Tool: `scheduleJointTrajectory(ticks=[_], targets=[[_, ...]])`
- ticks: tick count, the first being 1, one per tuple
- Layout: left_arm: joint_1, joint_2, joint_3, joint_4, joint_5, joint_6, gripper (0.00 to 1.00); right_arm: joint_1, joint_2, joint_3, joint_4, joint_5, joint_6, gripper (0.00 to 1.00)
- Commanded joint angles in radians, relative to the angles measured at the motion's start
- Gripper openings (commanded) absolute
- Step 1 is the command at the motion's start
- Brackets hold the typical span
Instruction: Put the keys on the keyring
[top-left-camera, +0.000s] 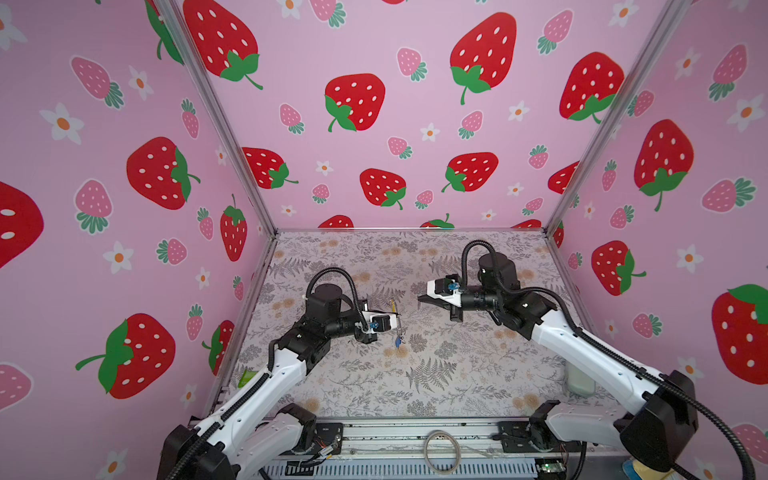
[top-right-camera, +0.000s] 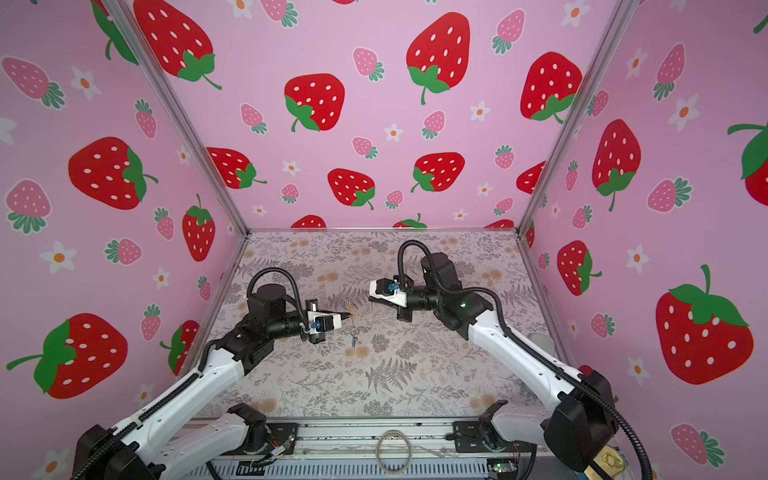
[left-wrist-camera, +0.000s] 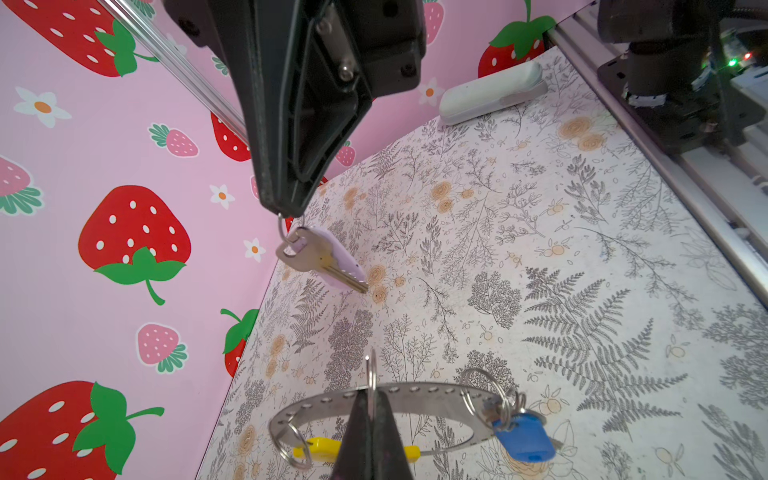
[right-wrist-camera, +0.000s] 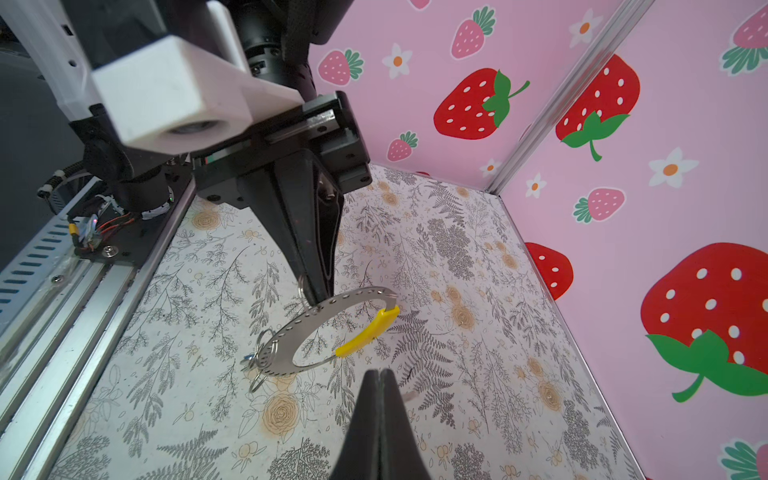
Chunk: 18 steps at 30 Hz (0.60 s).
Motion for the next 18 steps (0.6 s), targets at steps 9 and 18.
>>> scheduleJointTrajectory(ticks=[9, 18], targets=[[-0.019, 0.031, 0.122, -0.133, 0.062, 0.121, 0.00, 0.008, -0.039, -0.040, 0.016, -0.102, -0.109, 0.00], [-0.042, 0.077, 0.206, -0.244, 0.068, 0.192, 0.00, 0.041, -0.025, -0.022, -0.001, -0.078, -0.163, 0.00]])
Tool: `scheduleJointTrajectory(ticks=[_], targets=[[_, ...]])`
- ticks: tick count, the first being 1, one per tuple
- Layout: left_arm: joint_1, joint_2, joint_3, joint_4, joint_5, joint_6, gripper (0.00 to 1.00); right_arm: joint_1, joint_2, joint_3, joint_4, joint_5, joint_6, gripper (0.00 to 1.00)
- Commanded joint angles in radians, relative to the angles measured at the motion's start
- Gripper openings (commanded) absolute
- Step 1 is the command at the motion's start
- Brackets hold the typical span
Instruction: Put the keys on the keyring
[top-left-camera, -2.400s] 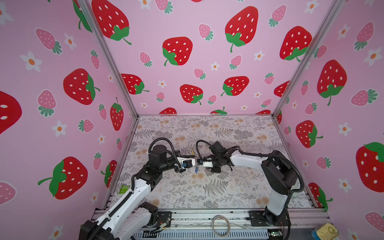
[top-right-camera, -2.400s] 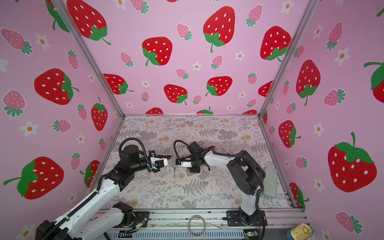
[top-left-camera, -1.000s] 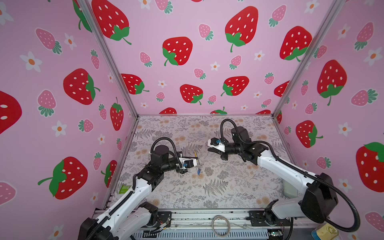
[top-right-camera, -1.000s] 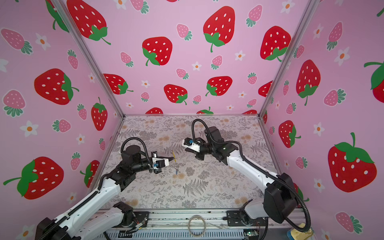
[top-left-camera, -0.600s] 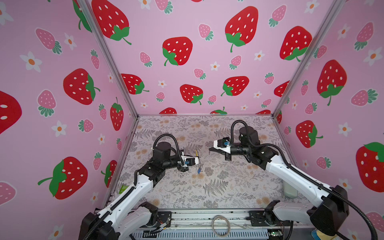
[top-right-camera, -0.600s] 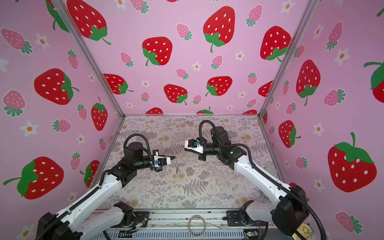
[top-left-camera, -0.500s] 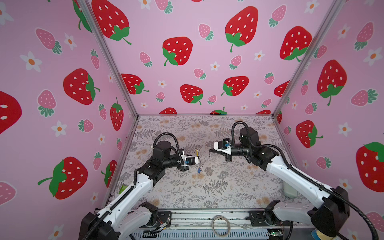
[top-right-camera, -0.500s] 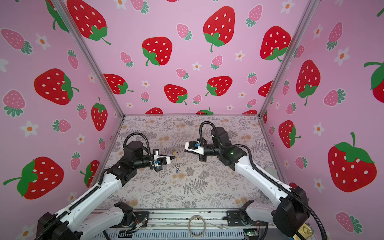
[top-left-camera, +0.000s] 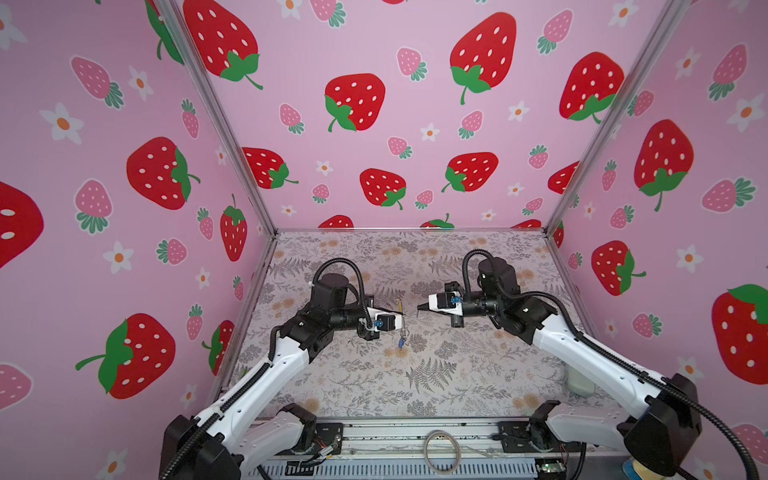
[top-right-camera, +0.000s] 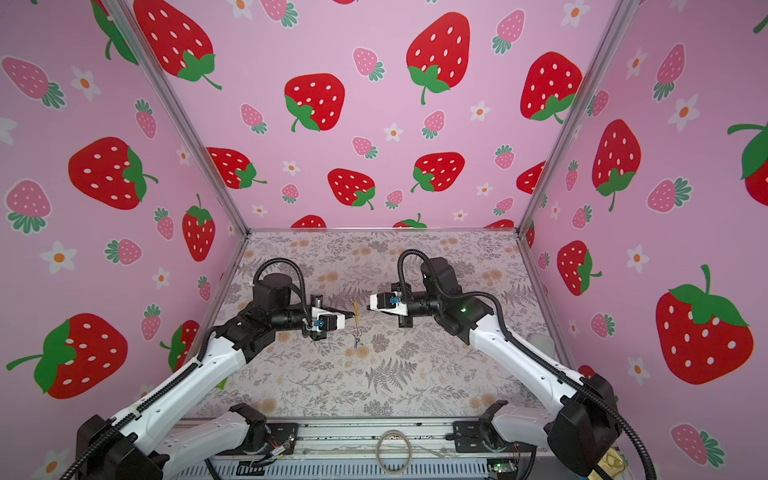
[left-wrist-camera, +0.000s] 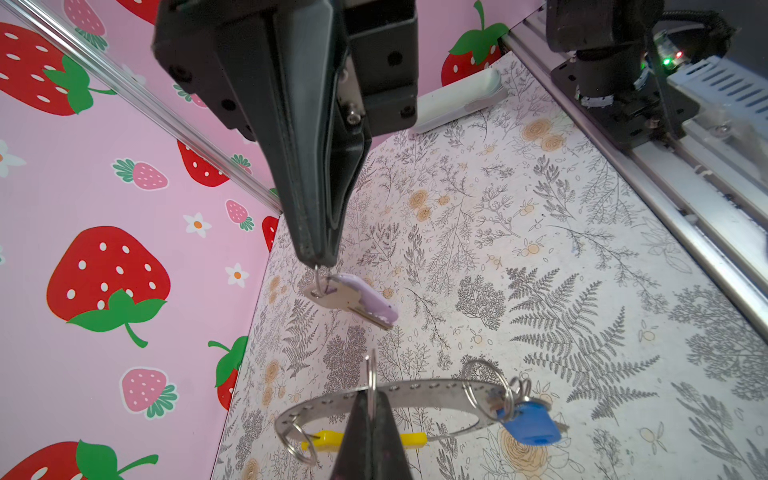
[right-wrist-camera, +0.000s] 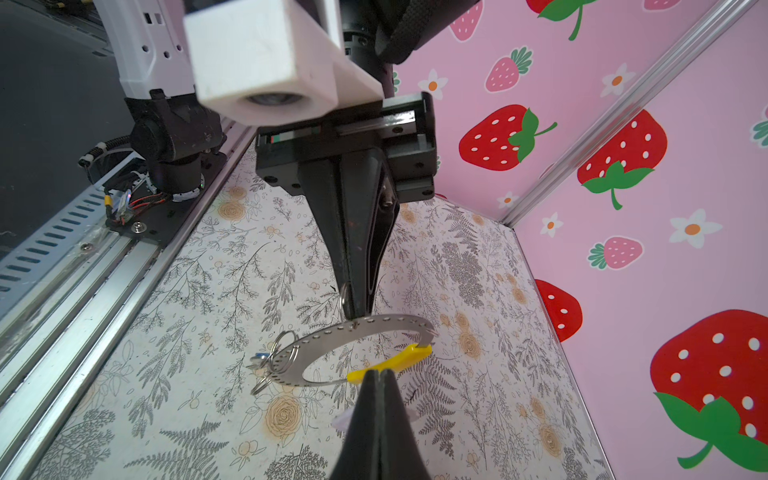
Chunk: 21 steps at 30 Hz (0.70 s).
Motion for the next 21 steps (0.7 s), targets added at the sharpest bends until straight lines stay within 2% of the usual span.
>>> scheduleJointTrajectory(ticks=[1, 11, 21], targets=[[-0.015, 0.010, 0.068, -0.078, 0.032, 0.062, 0.00, 0.013, -0.007, 0.011, -0.002, -0.025, -0.048, 0.00], [-0.037, 0.054, 0.127, -0.150, 0.042, 0.091, 0.00, 0.039, -0.009, 0.011, 0.008, -0.018, -0.070, 0.00], [-0.054, 0.064, 0.147, -0.195, 0.008, 0.176, 0.00, 0.062, -0.019, -0.006, -0.012, -0.001, -0.142, 0.00]])
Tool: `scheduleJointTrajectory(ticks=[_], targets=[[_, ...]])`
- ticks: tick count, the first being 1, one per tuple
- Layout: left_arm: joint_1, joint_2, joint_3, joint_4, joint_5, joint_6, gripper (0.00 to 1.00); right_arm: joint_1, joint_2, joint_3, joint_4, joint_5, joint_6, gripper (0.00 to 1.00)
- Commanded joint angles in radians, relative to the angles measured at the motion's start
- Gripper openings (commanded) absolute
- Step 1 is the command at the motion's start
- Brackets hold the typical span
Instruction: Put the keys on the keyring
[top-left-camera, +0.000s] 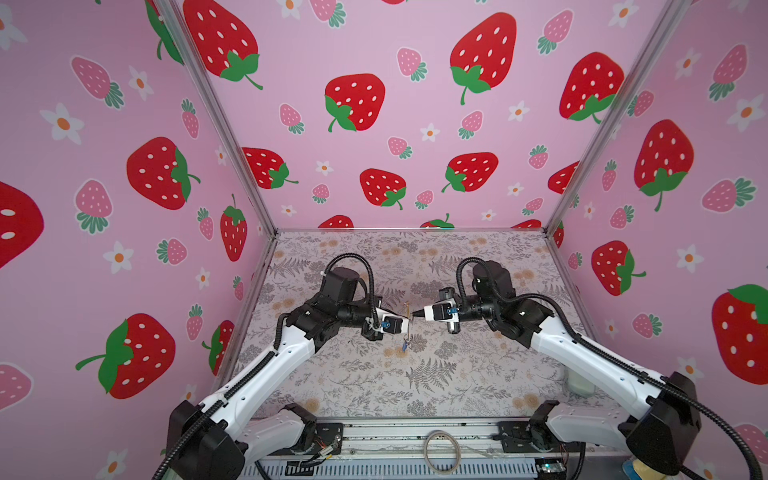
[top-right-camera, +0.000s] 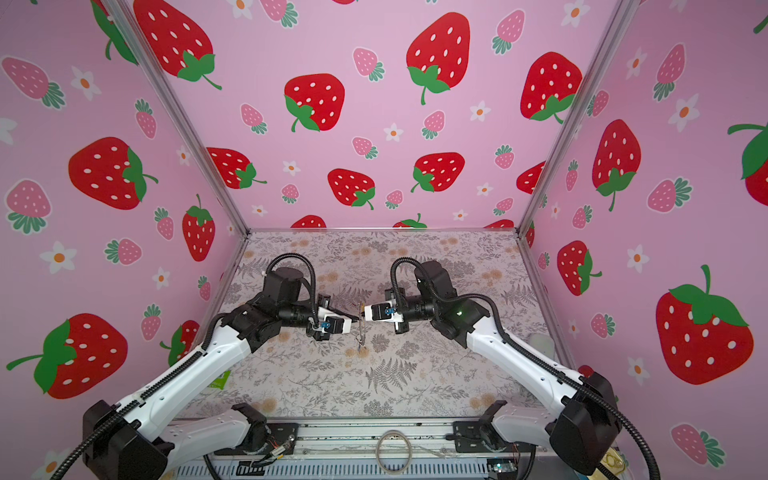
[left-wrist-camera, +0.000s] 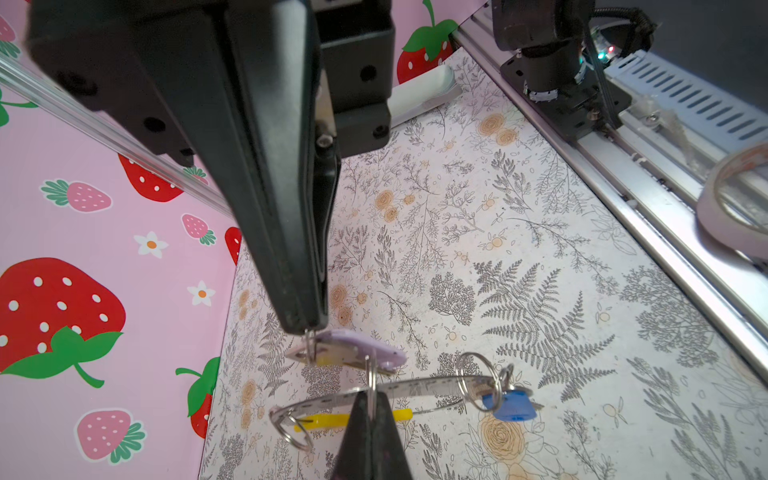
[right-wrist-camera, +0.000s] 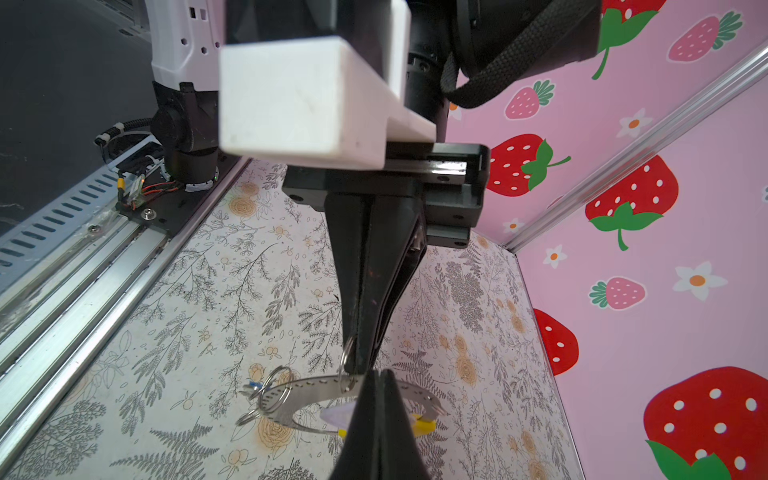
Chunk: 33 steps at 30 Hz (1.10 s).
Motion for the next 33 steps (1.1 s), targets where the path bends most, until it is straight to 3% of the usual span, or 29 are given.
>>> scheduleJointTrajectory(ticks=[1, 11, 20, 33], targets=[[-0.013, -0.009, 0.037, -0.020, -0.005, 0.067, 0.00, 0.012, -0.019, -0.005, -0.017, -0.014, -0.064, 0.00], [-0.035, -0.042, -0.020, 0.090, -0.083, 0.150, 0.00, 0.032, -0.031, -0.020, -0.051, 0.014, -0.116, 0.00], [-0.052, -0.077, -0.078, 0.173, -0.120, 0.182, 0.00, 0.032, -0.079, -0.070, 0.047, 0.085, -0.069, 0.00], [-0.053, -0.103, -0.133, 0.308, -0.063, 0.082, 0.00, 0.031, -0.106, -0.086, 0.043, 0.111, -0.103, 0.00]])
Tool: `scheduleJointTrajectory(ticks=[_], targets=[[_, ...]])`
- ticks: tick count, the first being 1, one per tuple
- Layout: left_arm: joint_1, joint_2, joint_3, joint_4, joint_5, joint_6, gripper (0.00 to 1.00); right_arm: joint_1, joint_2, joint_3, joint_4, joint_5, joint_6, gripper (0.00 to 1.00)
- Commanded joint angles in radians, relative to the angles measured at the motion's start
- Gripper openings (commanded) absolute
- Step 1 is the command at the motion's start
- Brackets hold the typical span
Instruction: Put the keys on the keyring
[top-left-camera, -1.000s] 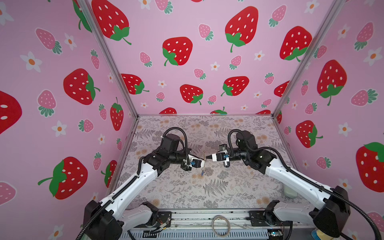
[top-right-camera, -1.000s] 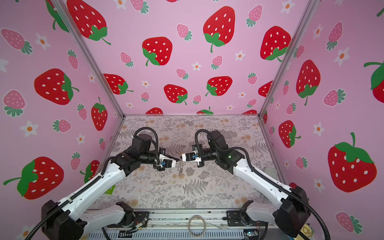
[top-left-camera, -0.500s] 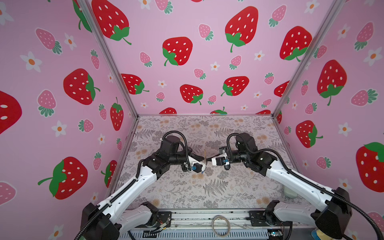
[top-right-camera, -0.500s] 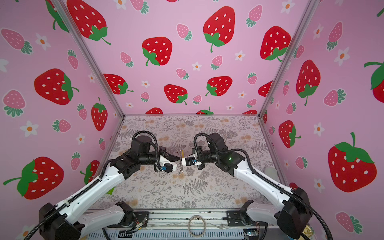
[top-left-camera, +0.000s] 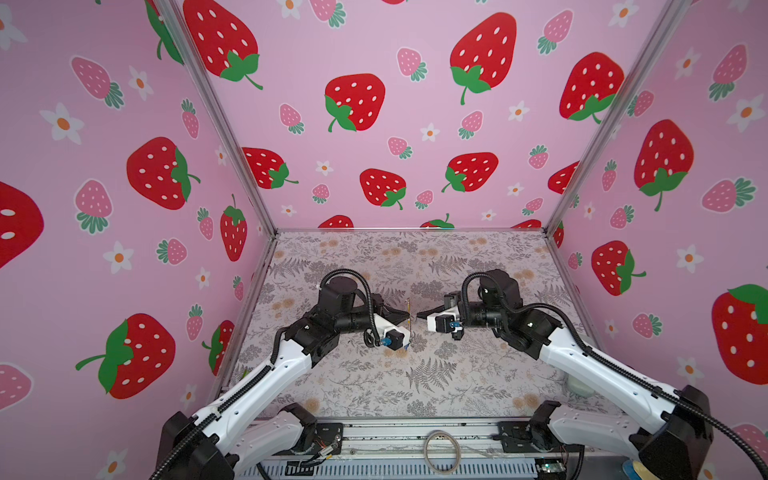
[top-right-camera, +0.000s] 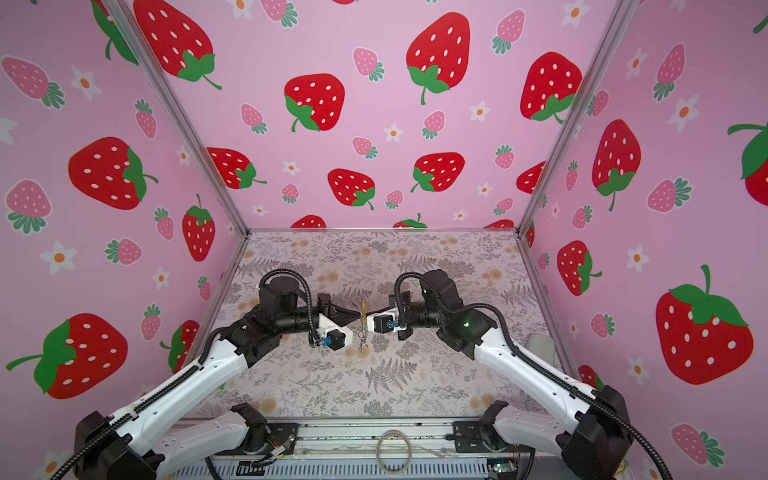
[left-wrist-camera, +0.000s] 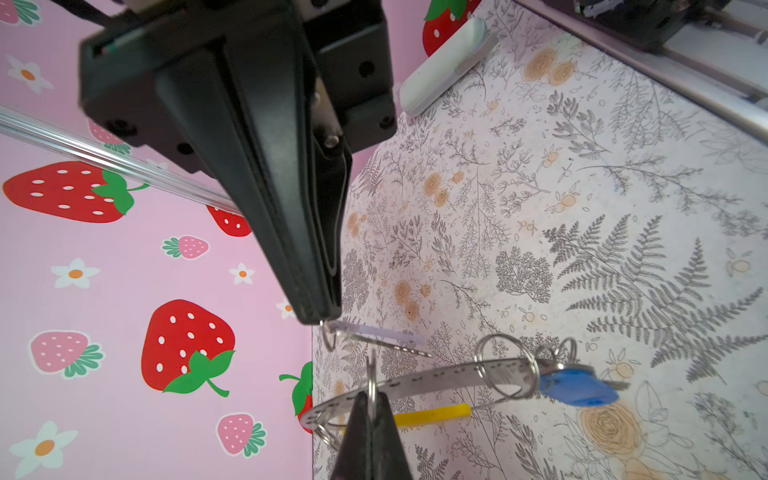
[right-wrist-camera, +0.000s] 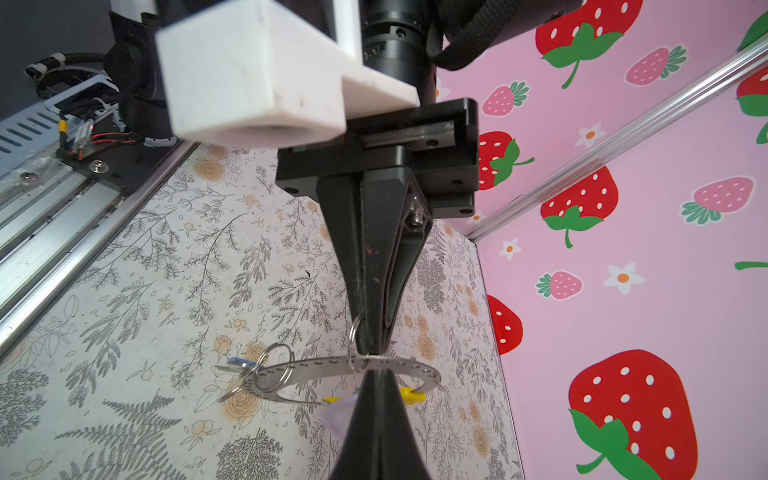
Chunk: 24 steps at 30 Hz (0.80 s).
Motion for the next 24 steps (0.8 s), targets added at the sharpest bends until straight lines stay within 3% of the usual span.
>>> scheduleJointTrajectory(ticks=[1, 24], targets=[[-0.005, -0.015, -0.008, 0.054, 0.060, -0.041, 0.00, 0.005, -0.015, -0.009, 0.008, -0.020, -0.024, 0.00], [0.028, -0.001, 0.023, 0.068, 0.146, -0.162, 0.00, 0.005, -0.036, -0.014, 0.012, -0.060, -0.030, 0.00]])
